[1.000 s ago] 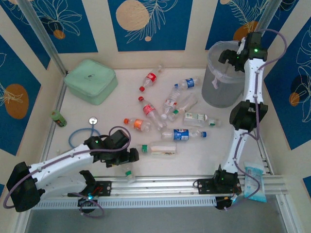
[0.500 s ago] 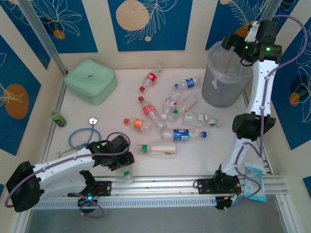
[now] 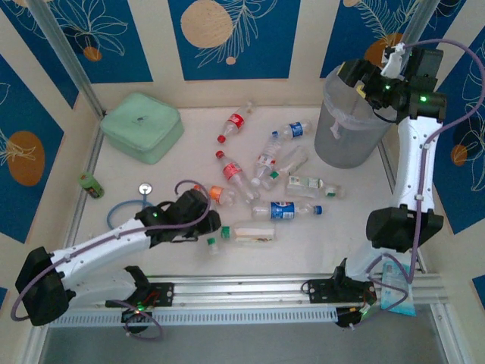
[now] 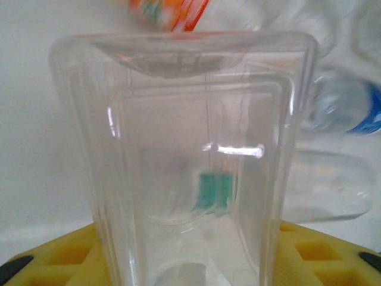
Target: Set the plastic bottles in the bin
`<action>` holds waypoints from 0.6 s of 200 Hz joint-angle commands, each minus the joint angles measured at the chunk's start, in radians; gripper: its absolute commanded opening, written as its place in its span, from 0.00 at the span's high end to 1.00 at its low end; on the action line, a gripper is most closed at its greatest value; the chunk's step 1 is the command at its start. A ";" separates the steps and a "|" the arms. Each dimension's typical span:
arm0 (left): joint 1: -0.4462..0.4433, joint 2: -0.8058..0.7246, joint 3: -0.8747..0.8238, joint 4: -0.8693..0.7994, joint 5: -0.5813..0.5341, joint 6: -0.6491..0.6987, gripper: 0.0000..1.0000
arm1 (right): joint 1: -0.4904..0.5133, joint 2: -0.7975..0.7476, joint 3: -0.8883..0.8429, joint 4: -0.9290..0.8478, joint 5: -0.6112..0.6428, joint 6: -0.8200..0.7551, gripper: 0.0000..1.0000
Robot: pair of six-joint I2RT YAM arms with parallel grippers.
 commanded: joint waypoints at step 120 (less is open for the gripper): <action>0.102 0.201 0.322 0.233 0.298 0.557 1.00 | 0.368 -0.297 -0.548 0.148 -0.229 -0.102 0.24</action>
